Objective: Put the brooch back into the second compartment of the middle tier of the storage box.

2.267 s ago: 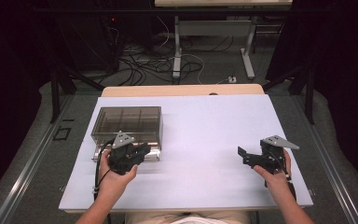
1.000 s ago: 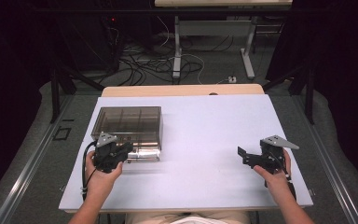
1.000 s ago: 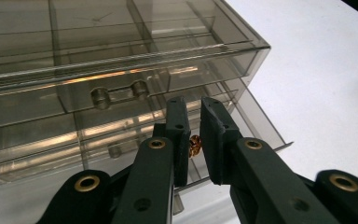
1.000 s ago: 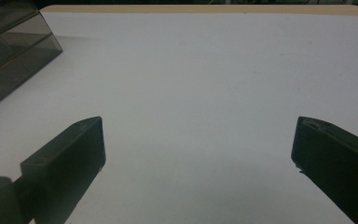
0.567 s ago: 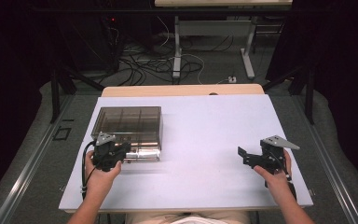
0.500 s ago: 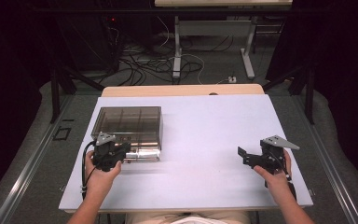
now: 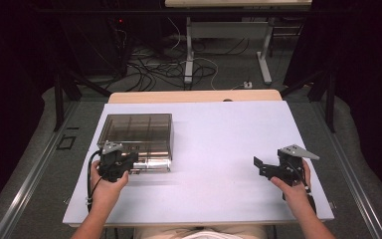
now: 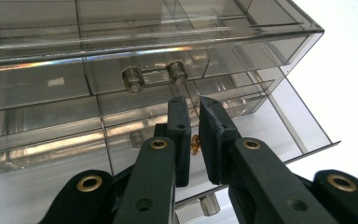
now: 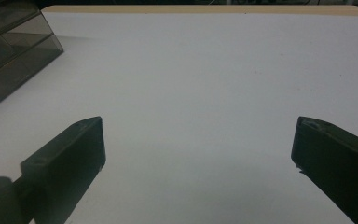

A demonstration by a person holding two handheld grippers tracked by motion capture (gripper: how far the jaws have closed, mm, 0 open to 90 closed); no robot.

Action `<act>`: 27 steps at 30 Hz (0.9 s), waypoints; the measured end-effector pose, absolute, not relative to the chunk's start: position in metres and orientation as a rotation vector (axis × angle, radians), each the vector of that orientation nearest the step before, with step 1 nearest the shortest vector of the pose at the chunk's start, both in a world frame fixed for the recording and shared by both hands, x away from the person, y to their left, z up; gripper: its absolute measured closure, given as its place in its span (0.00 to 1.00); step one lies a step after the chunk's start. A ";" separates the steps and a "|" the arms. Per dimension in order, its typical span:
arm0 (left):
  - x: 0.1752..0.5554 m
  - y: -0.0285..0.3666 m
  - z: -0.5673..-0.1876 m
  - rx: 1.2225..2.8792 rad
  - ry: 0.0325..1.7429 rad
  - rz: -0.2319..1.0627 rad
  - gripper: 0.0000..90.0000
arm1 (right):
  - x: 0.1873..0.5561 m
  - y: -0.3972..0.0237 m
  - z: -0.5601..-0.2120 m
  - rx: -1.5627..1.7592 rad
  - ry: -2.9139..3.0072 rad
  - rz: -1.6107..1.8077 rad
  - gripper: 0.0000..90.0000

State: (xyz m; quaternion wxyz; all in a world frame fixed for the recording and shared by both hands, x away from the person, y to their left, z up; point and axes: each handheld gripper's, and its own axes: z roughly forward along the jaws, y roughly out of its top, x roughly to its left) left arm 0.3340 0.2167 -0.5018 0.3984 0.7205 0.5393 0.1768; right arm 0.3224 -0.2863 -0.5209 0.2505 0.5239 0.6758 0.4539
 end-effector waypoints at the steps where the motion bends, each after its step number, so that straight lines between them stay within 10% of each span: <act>1: 0.334 0.217 -0.502 1.830 1.367 0.448 0.92 | 0.322 -0.286 -0.521 1.426 1.839 1.236 0.03; 27: 0.335 0.220 -0.505 1.824 1.372 0.431 0.85 | 0.322 -0.286 -0.521 1.433 1.840 1.238 0.03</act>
